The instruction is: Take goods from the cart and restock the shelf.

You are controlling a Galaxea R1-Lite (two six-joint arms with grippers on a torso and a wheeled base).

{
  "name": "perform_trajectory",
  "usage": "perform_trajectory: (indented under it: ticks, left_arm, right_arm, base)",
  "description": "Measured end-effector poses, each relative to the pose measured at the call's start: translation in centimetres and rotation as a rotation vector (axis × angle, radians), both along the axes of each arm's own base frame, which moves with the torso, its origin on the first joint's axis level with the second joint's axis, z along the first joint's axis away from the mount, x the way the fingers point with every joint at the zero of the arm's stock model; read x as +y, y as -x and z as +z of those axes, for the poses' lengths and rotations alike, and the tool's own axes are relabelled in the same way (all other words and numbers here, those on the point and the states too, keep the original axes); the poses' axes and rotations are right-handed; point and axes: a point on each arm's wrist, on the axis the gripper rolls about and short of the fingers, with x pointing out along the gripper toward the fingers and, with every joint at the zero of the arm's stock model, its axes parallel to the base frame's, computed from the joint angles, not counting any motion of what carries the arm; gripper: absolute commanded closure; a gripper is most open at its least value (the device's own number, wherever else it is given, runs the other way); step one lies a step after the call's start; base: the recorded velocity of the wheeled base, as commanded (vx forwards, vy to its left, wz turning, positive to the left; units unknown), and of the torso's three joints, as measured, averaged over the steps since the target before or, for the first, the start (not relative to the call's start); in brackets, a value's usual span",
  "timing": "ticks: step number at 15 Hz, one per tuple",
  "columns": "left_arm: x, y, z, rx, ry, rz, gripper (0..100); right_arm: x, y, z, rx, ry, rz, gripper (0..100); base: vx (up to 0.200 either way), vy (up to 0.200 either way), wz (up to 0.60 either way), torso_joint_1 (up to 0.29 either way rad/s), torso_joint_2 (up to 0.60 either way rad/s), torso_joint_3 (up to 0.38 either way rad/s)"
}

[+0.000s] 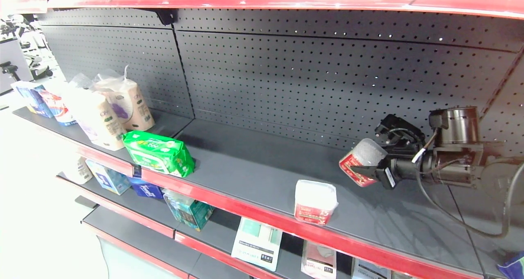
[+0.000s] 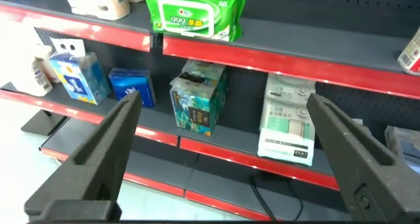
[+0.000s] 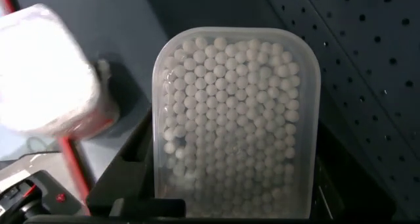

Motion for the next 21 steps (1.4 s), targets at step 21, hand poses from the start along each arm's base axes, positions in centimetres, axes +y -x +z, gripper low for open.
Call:
perform_trajectory:
  ticks: [21]
  left_arm:
    - [0.0, 0.0, 0.0, 0.001, -0.001, -0.001, 0]
  right_arm:
    - [2.0, -6.1, -4.6, 0.027, 0.095, 0.126, 100]
  base:
    - [0.0, 0.0, 0.0, 0.0, 0.0, 0.0]
